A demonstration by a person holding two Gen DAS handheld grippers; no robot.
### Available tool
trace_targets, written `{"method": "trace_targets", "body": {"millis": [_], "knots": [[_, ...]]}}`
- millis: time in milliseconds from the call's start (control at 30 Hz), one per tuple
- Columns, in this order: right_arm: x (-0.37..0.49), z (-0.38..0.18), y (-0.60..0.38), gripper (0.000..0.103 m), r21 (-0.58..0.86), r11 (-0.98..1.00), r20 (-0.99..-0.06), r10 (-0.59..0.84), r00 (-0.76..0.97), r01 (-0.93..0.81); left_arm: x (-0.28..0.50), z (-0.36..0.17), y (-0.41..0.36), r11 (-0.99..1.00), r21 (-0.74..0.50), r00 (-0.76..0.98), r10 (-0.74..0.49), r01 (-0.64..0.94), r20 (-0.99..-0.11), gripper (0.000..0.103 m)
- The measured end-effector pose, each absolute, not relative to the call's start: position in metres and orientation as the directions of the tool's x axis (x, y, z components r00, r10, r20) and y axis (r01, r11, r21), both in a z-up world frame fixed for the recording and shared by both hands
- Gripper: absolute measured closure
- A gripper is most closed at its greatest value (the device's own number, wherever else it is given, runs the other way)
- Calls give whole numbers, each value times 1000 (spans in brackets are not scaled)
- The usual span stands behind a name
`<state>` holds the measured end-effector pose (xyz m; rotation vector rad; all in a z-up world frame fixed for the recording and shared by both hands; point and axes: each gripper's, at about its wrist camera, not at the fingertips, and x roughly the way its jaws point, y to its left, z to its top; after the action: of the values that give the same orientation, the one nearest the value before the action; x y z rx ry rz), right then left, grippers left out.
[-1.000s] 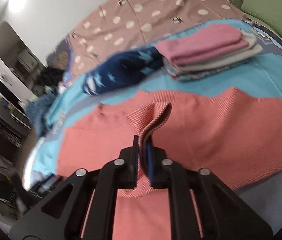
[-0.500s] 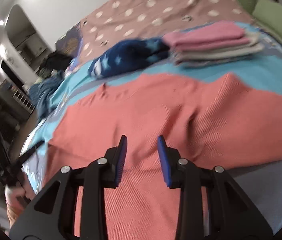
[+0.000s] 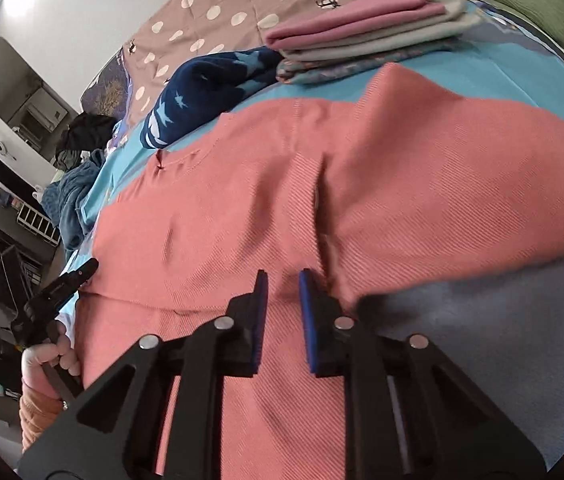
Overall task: Fold small clothes
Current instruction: 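Fold the held side and sleeve over the body toward the left tool, release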
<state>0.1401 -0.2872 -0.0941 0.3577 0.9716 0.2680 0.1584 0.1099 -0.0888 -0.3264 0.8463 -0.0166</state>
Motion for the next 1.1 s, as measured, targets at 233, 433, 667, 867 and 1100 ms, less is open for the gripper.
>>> {"method": "trace_targets", "body": {"millis": [233,433,667,867,1100], "knots": [[118,-90,-303,86,407,913,-745,352,566,-32,160,-87,98,972,-203,664,-75,-117,-744,88],[89,-72,-374,74,416,898,-693,210,690,143,161,-86,94,979,-167,661,-50,-115,-748,90],[80,-72,-450,49,-46,928,-739,-280,613,369,161,-84,83,991,-64,653,28,-116,-757,89],[99,-97,-469,46,-176,938,-775,-320,545,300,160,-71,71,995,-64,671,3,-75,-741,70],[99,-83,-515,98,34,905,-783,-240,574,423,158,-65,32,998,-38,695,-64,53,-717,54]]}}
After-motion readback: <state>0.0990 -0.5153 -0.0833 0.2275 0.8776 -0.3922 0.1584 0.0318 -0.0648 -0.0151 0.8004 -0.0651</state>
